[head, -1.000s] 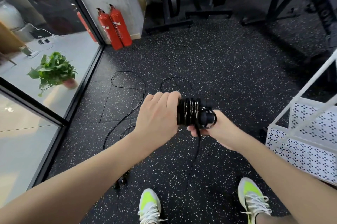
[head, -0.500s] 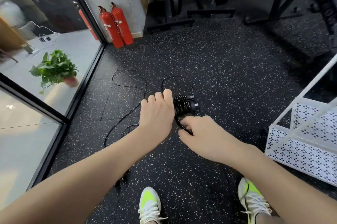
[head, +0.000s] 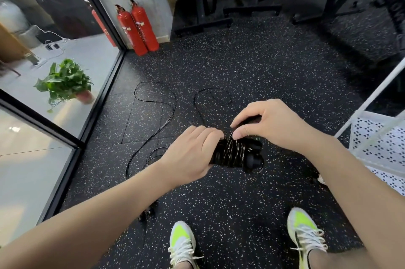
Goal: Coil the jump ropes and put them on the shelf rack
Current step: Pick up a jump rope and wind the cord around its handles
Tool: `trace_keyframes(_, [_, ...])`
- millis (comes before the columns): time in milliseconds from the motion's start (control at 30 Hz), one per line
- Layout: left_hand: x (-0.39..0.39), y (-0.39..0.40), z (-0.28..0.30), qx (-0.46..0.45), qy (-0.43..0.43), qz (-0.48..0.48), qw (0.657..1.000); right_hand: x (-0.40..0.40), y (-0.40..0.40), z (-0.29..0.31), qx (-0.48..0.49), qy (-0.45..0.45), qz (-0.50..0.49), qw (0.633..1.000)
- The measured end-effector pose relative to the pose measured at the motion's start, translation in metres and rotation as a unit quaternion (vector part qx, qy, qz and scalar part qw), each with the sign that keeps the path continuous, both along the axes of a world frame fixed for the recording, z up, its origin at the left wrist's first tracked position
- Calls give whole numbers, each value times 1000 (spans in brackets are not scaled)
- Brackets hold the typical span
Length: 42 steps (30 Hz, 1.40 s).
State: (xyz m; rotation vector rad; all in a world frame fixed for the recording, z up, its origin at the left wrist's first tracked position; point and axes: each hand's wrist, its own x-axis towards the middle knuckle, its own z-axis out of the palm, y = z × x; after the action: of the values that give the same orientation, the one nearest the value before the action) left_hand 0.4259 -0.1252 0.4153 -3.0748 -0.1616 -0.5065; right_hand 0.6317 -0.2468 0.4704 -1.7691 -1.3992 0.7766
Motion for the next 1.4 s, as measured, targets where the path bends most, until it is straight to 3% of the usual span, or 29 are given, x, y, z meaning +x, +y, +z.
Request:
trace_keyframes(167, [0,-5,3,-56,-14,-82,995,2,3,-14,-6,95,40,995])
trace_keyframes(333, [4,-7,7,-72,-78,-48,993,6,4,-33,-10,240,24,970])
trace_keyframes(400, [4,-7,9,-70,-101,-20,992,1,4,-40,-5,255,21,967])
trace_keyframes(533, [10,-7,19,-78,-156,95,980,-19,-2,-47,-47,205,61,976])
trace_keyframes(667, [14,-4,23,-42,-174,144,973,-48,-4,-44,-110,152,75,979])
trace_keyframes(867, [19,4,11,-30,-91,189,977,-61,-3,-19,-158,1,135,978])
trace_keyframes(1167, [18,7,10,24,-26,173,984,-51,-8,14,-101,-184,69,975])
trace_keyframes(1400, [17,-6,12,65,30,21,997,-19,-5,25,-10,-161,53,985])
